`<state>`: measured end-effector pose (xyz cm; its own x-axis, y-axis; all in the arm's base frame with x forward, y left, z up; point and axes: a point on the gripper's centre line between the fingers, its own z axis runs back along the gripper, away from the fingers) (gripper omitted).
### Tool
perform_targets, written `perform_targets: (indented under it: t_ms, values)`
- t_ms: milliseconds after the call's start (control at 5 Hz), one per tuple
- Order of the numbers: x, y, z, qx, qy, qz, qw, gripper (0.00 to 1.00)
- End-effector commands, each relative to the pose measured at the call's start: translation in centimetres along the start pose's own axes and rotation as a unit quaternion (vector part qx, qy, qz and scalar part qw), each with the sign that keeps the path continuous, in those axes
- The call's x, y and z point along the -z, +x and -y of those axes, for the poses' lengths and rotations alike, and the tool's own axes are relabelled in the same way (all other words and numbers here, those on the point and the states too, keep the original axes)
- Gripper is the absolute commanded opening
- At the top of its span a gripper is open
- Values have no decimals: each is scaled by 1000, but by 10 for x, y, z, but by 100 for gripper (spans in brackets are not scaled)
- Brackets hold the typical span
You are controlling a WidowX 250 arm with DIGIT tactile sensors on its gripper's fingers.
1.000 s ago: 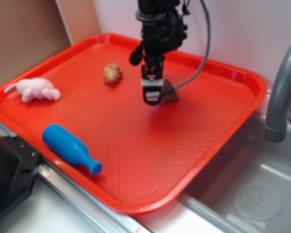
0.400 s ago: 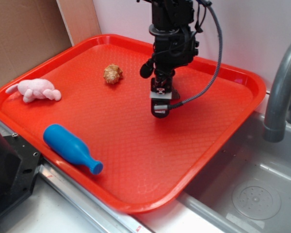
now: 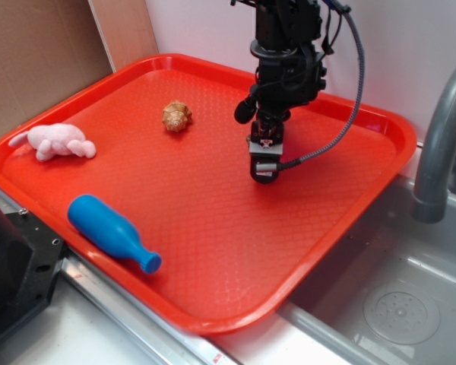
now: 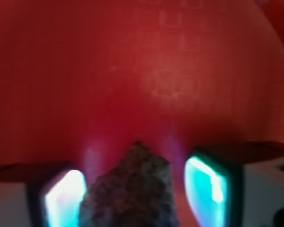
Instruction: Grab the rock.
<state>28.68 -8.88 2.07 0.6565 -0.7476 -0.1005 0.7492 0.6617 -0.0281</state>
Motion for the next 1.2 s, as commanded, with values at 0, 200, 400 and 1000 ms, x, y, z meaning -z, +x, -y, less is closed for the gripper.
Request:
perform_targets:
  t_ms: [0,200,400,1000]
  values:
    - [-26,-2,16,3,16,8,1000,0]
    - [-74,-27,25,-82,2,-1,997,0]
    - [-118,-73,32,-208,17,-1,978,0]
    - [-224,-136,29,-543,72,14,837,0]
